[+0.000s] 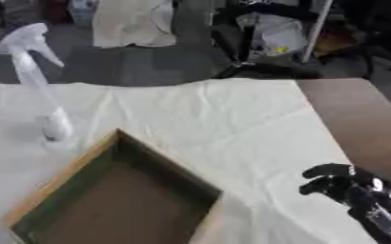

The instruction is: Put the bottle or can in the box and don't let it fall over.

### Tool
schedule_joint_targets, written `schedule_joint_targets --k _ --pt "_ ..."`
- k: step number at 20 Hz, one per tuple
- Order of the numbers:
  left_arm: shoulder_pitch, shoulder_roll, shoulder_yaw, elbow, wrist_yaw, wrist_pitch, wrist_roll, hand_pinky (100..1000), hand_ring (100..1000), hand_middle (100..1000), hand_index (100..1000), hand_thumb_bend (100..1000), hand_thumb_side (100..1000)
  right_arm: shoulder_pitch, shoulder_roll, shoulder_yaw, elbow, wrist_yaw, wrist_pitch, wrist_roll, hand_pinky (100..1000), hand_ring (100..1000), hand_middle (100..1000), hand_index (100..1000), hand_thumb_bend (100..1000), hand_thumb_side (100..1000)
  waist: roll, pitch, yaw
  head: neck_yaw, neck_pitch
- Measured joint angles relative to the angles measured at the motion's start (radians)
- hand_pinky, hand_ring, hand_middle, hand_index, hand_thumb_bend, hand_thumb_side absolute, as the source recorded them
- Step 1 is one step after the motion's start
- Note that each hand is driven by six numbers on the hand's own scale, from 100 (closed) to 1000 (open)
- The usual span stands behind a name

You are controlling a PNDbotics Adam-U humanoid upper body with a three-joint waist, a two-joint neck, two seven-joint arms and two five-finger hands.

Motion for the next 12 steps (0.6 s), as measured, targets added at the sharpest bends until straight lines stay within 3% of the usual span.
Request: schedule_joint_targets --k 12 --pt "-0.01 -0.016 0.003 0.014 0.007 0.035 0.042 946 843 856 941 100 588 -0.013 0.005 0.001 0.0 0.018 0.002 0.005 828 719 770 820 100 621 0.004 0.019 -0.015 0.009 -0.012"
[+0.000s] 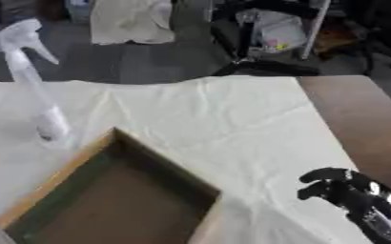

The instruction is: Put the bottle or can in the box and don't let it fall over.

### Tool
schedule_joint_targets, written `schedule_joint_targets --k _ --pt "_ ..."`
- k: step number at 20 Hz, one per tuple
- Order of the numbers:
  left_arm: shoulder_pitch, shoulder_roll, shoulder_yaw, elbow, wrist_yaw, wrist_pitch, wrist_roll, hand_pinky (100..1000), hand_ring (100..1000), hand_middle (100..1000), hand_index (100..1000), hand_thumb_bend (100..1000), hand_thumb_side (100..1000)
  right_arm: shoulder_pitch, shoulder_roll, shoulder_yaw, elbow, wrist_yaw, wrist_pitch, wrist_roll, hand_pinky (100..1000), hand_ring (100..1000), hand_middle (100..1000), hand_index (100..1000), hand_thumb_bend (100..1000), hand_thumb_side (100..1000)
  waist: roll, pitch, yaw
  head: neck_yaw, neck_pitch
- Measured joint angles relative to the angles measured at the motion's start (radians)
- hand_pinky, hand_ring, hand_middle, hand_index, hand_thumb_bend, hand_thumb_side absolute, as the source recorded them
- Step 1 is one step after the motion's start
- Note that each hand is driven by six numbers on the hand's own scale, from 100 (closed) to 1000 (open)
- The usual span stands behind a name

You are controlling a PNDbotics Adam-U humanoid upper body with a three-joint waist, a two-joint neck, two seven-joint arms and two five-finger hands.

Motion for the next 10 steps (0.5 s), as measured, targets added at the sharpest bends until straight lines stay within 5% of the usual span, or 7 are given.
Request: schedule_joint_targets --k 10 --pt "-0.004 -0.003 0.007 0.021 -0.017 -0.002 0.005 954 853 864 943 100 601 -0.009 0.008 0.001 0.0 0.003 0.007 0.005 828 716 769 821 100 645 0.002 0.014 -0.002 0.026 -0.094"
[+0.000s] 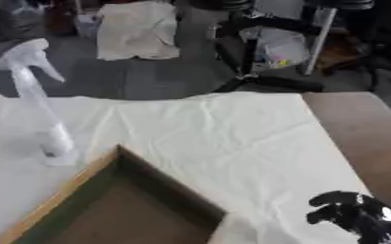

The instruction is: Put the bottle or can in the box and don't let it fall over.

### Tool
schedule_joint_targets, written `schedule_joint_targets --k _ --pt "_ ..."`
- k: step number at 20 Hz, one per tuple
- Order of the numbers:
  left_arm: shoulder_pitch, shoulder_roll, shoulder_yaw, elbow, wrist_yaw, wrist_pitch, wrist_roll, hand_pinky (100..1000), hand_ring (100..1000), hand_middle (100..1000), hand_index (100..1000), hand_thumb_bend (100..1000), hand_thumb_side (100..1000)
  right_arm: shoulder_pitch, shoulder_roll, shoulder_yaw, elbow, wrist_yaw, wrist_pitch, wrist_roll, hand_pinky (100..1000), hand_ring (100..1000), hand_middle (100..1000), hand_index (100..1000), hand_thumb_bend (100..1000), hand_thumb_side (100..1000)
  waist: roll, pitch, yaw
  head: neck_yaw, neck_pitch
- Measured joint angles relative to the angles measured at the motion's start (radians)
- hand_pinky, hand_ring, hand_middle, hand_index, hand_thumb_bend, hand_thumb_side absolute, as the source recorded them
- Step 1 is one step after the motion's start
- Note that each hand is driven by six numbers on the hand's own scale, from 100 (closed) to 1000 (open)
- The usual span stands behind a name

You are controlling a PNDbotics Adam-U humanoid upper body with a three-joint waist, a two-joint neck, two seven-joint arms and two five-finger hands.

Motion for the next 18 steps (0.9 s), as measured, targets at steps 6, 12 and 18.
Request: schedule_joint_targets --k 6,12,18 --pt "-0.001 -0.001 0.005 0.004 -0.007 -0.001 0.016 962 863 871 945 100 591 -0.001 0.008 0.005 0.0 0.013 0.008 0.005 828 715 768 821 100 653 0.0 0.009 -0.002 0.004 -0.013" --pt "-0.002 -0.009 0.01 0.013 -0.016 0.002 0.04 966 865 873 945 100 592 -0.002 0.01 0.005 0.0 0.024 0.01 0.006 828 714 767 820 100 671 0.001 0.017 -0.005 0.008 -0.013" --pt "-0.007 -0.013 0.017 0.027 -0.024 0.008 0.054 970 866 875 948 100 598 -0.009 0.018 0.011 0.0 0.041 0.013 0.01 829 714 768 821 100 694 0.002 0.031 -0.011 0.01 -0.013"
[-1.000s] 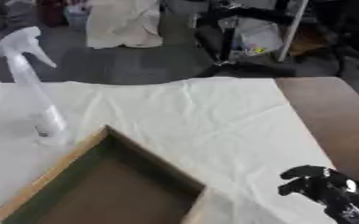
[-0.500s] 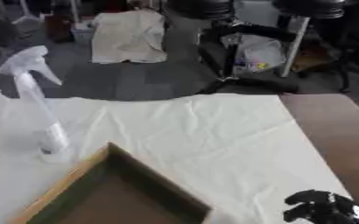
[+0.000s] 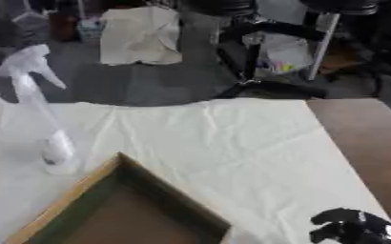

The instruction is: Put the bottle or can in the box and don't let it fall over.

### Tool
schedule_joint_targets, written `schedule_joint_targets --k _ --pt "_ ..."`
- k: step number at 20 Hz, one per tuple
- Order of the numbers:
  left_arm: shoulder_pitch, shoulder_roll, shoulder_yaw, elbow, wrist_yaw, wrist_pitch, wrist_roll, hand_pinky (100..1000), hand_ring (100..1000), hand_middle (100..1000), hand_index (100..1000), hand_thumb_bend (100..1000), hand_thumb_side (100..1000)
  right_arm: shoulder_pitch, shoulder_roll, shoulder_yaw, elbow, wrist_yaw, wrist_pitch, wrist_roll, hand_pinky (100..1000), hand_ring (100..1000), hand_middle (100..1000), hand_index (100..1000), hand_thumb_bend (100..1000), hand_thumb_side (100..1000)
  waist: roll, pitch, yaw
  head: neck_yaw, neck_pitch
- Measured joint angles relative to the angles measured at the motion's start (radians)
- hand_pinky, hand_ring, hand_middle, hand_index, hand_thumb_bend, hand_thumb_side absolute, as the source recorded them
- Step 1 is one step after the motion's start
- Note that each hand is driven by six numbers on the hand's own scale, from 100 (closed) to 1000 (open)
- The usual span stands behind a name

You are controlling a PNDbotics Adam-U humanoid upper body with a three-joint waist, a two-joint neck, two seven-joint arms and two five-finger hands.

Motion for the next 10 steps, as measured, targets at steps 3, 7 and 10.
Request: schedule_joint_targets --k 3,7,10 --pt "-0.005 -0.004 0.003 0.001 -0.001 0.003 0.003 972 868 876 950 100 600 0.0 0.003 0.0 0.0 0.01 0.0 0.0 829 714 767 821 100 702 0.002 0.007 -0.001 0.0 0.0" --pt "-0.009 -0.004 0.006 0.004 -0.001 0.005 0.005 972 868 876 950 100 599 -0.001 0.008 0.0 0.0 0.02 0.0 0.001 830 714 767 821 100 708 0.002 0.014 -0.002 0.001 0.0" --pt "-0.011 -0.004 0.006 0.006 -0.001 0.007 0.007 971 867 875 949 100 586 -0.001 0.008 0.0 0.0 0.027 0.0 0.001 830 715 767 821 100 726 0.002 0.02 -0.003 0.004 0.0"
